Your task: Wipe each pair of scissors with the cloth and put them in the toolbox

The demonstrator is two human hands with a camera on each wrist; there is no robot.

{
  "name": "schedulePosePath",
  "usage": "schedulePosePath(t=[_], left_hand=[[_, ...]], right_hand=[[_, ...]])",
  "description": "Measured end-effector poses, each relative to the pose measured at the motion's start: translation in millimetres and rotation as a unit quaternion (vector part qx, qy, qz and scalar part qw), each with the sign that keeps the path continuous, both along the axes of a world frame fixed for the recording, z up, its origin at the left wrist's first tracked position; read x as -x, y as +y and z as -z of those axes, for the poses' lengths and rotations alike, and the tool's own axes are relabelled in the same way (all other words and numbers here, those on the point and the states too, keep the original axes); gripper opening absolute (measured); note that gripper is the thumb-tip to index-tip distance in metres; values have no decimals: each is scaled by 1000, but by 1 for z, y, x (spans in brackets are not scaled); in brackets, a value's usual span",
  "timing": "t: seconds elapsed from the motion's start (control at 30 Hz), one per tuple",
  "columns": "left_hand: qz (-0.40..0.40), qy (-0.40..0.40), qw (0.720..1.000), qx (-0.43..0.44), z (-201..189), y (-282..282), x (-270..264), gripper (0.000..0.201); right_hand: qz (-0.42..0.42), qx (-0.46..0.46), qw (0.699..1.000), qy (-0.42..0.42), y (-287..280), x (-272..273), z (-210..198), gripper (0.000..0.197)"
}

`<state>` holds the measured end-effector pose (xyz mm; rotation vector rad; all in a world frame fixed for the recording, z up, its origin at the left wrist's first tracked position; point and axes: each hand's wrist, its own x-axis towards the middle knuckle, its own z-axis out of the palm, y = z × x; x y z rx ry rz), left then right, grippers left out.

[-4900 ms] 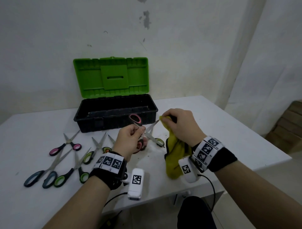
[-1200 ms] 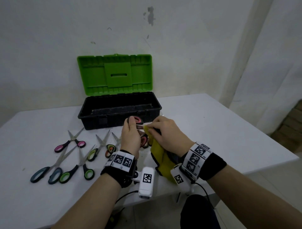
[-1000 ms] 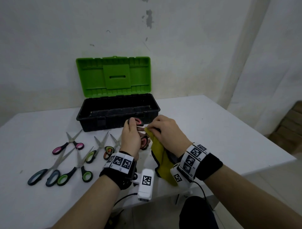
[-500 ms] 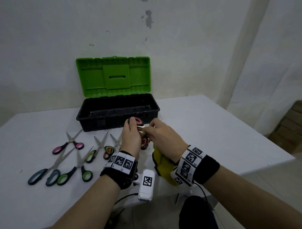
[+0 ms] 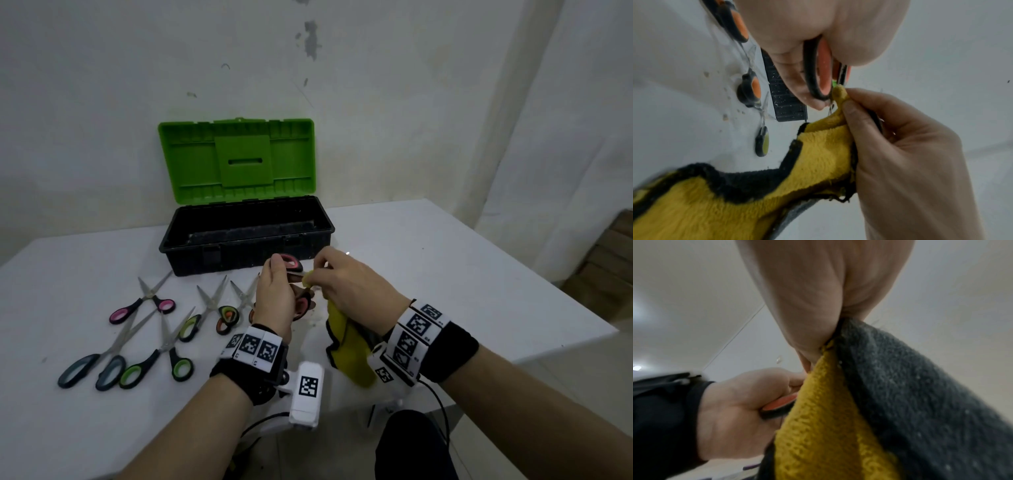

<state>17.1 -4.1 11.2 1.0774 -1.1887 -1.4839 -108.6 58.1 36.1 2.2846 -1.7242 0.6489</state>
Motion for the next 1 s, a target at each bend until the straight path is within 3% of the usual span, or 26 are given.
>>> schedulePosePath(t=[0.07,0.17,0.23,0.37,0.6,0.77,0.9,1.0], left_hand=[[0,-2,1000,-15,-2,-3,2,48],[-18,8,999,-40,-1,-9,0,33],[-31,18,998,-47,-1,-12,-2,36],[-13,8,1000,-21,-3,-9,0,36],[-17,-12,1000,13,-2,-9,-1,41],[-3,-34,997,68,2,-8,4,39],[-46,-17,997,53,6,-21,-5,37],[-36,-7,998,52,6,-21,-1,38]], right_hand=[[-3,-1,1000,-22,0,2,1,18],[8,-13,999,-34,3,9,5,19],[35,5,998,-53,3,16,3,17],[39,47,995,-78,-2,8,-5,15],[0,18,998,-55,3,-6,8,17],[34,19,997,-59,-2,-4,4,22],[81,-4,994,-77,2,15,11,23],[61,25,995,-79,0,8,8,19]])
